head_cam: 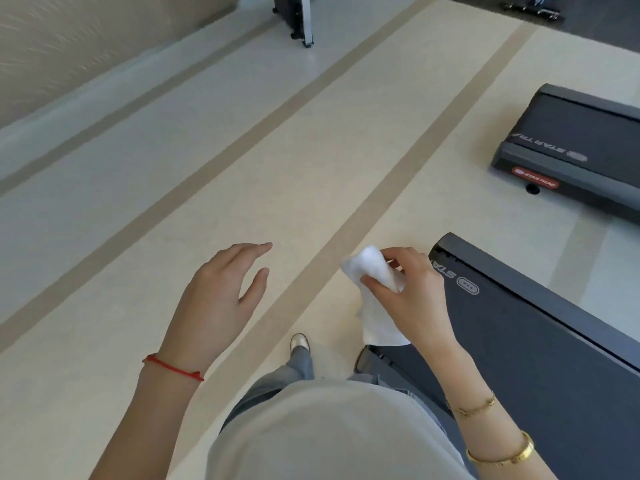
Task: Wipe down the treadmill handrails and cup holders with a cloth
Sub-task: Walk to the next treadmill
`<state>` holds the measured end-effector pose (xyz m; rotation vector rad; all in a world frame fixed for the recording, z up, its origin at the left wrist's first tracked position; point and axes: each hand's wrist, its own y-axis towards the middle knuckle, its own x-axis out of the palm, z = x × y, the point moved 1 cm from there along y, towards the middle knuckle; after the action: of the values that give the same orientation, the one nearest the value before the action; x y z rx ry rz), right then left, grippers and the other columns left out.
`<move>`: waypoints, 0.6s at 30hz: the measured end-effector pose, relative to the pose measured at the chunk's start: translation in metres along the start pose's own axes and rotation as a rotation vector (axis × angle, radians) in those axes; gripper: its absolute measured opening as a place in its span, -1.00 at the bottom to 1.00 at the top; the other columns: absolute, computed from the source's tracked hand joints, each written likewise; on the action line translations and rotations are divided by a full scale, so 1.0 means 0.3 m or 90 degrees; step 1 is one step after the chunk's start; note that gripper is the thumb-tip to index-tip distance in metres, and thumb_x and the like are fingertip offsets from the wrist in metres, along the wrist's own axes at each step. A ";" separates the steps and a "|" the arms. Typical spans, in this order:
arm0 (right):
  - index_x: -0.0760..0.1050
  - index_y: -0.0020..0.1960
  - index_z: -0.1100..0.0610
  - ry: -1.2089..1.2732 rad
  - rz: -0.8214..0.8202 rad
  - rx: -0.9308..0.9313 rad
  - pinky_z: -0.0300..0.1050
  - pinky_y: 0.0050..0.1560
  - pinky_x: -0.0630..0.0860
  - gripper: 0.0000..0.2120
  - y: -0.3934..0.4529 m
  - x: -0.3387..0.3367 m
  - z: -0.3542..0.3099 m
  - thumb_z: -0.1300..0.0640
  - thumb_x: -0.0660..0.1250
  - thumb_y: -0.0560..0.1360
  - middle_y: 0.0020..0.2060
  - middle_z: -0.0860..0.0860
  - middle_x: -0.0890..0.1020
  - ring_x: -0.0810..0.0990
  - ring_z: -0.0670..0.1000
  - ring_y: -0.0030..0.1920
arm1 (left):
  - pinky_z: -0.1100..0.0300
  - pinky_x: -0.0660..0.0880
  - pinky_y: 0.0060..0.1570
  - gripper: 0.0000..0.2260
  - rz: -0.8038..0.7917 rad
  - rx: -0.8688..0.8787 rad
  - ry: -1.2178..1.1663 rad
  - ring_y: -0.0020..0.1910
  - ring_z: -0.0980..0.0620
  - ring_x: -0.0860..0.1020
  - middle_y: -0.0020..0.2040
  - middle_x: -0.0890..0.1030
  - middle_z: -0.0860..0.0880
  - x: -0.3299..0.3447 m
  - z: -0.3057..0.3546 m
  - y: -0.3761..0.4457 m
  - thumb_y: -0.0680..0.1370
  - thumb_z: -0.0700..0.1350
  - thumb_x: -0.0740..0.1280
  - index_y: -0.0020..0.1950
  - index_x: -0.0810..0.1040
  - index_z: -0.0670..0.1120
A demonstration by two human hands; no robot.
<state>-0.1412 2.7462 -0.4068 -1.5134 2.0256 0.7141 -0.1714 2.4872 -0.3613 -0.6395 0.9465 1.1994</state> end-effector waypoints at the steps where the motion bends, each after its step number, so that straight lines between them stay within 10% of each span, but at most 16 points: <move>1: 0.57 0.07 0.10 0.005 0.018 0.013 -0.56 -0.06 0.30 -0.70 0.050 0.021 -0.019 0.14 0.53 0.38 -0.13 -0.20 0.50 0.49 -0.04 -0.05 | 0.11 0.49 0.17 -0.70 -0.009 0.020 0.006 0.19 0.05 0.53 0.23 0.57 0.09 -0.021 -0.029 0.079 0.61 -0.09 0.27 0.35 0.51 0.00; 18: 0.57 0.05 0.05 -0.008 0.262 0.265 -0.53 -0.07 0.29 -0.72 0.794 -0.039 0.135 0.05 0.54 0.38 -0.08 -0.15 0.57 0.47 -0.08 -0.03 | 0.03 0.49 0.23 -0.70 -0.198 0.313 -0.046 0.23 0.02 0.53 0.24 0.57 0.06 0.185 0.108 1.298 0.61 -0.11 0.28 0.35 0.52 -0.04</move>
<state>-0.3646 2.8391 -0.4028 -0.8669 2.3231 0.4066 -0.5328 2.6457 -0.3688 -0.3285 0.9924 0.6733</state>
